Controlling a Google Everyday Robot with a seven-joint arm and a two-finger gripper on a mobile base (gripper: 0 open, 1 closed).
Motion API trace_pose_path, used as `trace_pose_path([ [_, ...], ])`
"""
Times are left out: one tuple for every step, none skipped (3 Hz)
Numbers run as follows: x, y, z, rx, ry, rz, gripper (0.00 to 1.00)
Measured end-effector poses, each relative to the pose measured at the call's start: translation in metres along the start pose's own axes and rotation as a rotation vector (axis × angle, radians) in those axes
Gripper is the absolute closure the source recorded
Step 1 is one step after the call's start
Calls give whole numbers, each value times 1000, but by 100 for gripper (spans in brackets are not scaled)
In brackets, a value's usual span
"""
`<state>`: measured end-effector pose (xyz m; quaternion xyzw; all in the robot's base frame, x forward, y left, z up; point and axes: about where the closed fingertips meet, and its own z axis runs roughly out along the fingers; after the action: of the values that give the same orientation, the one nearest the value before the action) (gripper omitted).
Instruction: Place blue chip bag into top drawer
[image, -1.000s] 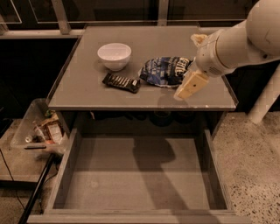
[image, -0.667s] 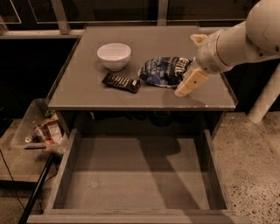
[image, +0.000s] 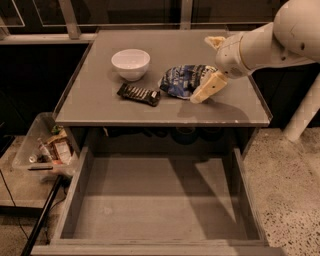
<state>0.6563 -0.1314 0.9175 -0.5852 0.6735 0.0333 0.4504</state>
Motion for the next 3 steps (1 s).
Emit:
trace_pose_path([
  [-1,7,18,-38,5,-22,0],
  [12,17,29,-53,75,-51,0],
  [24,23,35,-53,126,-75,0],
])
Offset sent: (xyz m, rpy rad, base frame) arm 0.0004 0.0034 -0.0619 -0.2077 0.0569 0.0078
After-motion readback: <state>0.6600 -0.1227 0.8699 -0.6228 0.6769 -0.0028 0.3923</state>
